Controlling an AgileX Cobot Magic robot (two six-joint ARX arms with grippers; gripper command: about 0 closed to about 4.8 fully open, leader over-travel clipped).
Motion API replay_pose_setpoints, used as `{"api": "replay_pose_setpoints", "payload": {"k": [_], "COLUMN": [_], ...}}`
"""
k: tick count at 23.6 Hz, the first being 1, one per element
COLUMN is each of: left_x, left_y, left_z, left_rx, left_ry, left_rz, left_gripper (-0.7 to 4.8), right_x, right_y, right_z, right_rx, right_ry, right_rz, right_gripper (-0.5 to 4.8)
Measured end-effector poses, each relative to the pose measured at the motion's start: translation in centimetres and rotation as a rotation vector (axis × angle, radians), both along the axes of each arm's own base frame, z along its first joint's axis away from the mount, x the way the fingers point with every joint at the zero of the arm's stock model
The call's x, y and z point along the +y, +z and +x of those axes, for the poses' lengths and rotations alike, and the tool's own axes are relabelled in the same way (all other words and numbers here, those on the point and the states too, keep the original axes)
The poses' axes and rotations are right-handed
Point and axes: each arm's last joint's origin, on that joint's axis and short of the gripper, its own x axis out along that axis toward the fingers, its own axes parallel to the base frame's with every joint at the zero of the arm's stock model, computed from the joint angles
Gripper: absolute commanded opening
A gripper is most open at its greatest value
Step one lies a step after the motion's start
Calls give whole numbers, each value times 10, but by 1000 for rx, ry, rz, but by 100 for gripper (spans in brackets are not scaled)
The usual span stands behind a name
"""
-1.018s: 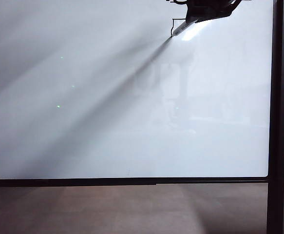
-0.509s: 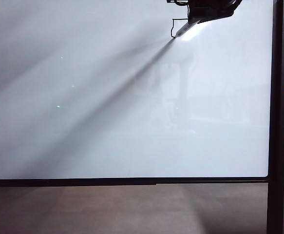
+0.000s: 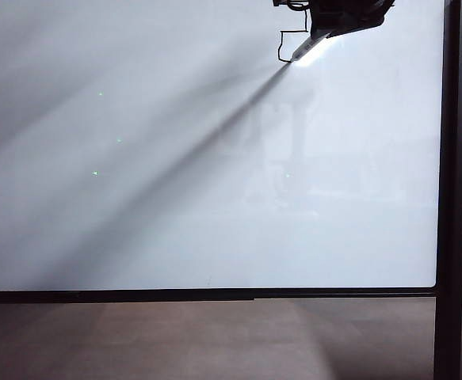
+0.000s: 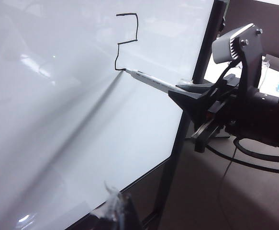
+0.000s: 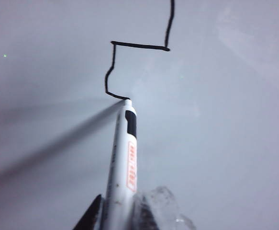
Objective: Reach to the right to find the marker pen, pick it up, and write the number 2 on the whiteboard.
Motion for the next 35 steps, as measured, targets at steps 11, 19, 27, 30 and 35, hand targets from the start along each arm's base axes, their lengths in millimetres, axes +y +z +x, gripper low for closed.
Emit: {"api": "replay_pose_setpoints", "payload": {"k": [11,19,27,30,35], "left_x": [0,0,0,0,0], "left_y": [0,0,0,0,0], "left_z": [0,0,0,0,0], "left_rx": [0,0,1,2,3], "left_ry": [0,0,0,0,0], "left_rz": [0,0,1,1,2], "left_gripper": [-5,-5,-5,-5,-5], "right_x": [-1,-1,-3,-3,-3], "right_y": [0,0,0,0,0], "right_z": [0,0,0,0,0], "right_rx": [-1,1,2,2,2], "right_ry": [-44,-57,-97,-106,-106], "right_rz": [-3,-5,-9,-9,-9], "right_gripper": [18,18,18,18,18]}}
